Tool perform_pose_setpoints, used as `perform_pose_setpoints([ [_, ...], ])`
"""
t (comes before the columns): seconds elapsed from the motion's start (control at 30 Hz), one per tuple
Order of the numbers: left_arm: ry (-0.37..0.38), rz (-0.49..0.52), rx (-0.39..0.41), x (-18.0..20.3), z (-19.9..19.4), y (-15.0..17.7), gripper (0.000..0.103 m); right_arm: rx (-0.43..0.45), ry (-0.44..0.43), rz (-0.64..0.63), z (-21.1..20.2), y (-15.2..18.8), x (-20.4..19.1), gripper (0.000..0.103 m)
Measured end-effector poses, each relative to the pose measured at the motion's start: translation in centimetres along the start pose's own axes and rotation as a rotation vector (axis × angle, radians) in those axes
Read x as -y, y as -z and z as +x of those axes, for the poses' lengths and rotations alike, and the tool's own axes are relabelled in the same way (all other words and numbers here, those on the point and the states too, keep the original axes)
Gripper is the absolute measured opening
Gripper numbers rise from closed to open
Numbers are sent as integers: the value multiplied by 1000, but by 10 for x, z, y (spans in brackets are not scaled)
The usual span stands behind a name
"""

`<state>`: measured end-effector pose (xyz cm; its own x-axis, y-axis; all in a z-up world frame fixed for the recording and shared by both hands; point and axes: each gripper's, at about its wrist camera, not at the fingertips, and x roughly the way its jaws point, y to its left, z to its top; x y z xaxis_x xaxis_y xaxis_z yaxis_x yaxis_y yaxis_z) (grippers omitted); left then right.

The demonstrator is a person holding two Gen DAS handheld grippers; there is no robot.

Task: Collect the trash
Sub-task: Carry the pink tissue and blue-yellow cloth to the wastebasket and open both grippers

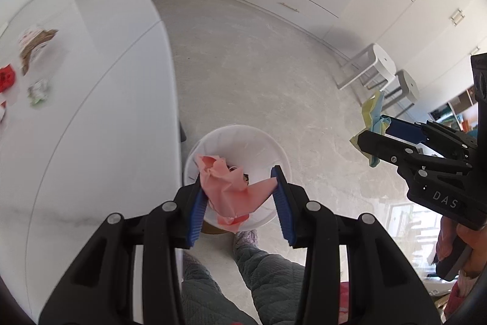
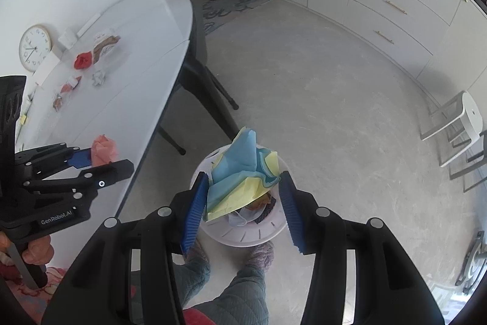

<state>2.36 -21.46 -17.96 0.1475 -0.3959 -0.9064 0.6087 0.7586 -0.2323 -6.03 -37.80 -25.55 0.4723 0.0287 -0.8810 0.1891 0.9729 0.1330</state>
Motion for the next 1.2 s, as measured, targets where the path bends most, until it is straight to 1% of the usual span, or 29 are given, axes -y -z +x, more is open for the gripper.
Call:
perform_pose_setpoints([
  [0.1,7,23,0,10,4,-4,44,-1,3,14,-1,2,9,49],
  [0.13,4,31,2,14,5,-6,49,-2,3,18,-1,3,12,49],
  [0.17,2,35,-1,16,6,-7,60,-2,3,21,-1,3,14,49],
  [0.2,4,38,-6,18,6,-8,65,-3,2,24,-1,4,16,49],
  [0.23,9,39,-3,18,5,-9,74,-3,1,26,-2,5,19,49],
  [0.27,11,38,3,18,4,-9,80,-3,0,28,-1,5,20,49],
  [0.3,10,36,14,19,2,-10,81,-2,-1,29,-2,5,21,49],
  [0.5,-11,19,-8,12,-2,-9,83,4,-8,27,-2,3,22,50],
  [0.73,-47,-59,5,-12,-12,-3,83,2,-25,6,-1,1,13,51],
  [0.8,-56,-78,10,-19,-17,0,83,-3,-33,-11,3,0,6,53],
  [0.83,-61,-88,14,-23,-19,1,83,-6,-38,-20,5,-1,3,56],
  [0.87,-66,-96,18,-26,-21,3,83,-13,-45,-32,9,-1,-1,70],
  [0.9,-70,-102,20,-28,-23,3,83,-21,-43,-45,12,-1,-6,79],
  [0.93,-74,-110,24,-31,-25,5,83,-21,-24,-58,14,-1,-11,93],
  [0.97,-77,-116,26,-33,-27,6,83,-15,1,-67,14,-1,-14,99],
  [1.0,-79,-120,28,-35,-29,7,83,-10,27,-77,15,-1,-18,100],
  [1.03,-85,-125,32,-37,-31,8,83,-11,35,-82,15,0,-19,100],
  [1.2,-105,-140,44,-46,-41,14,83,-9,32,-63,13,-6,-22,100],
])
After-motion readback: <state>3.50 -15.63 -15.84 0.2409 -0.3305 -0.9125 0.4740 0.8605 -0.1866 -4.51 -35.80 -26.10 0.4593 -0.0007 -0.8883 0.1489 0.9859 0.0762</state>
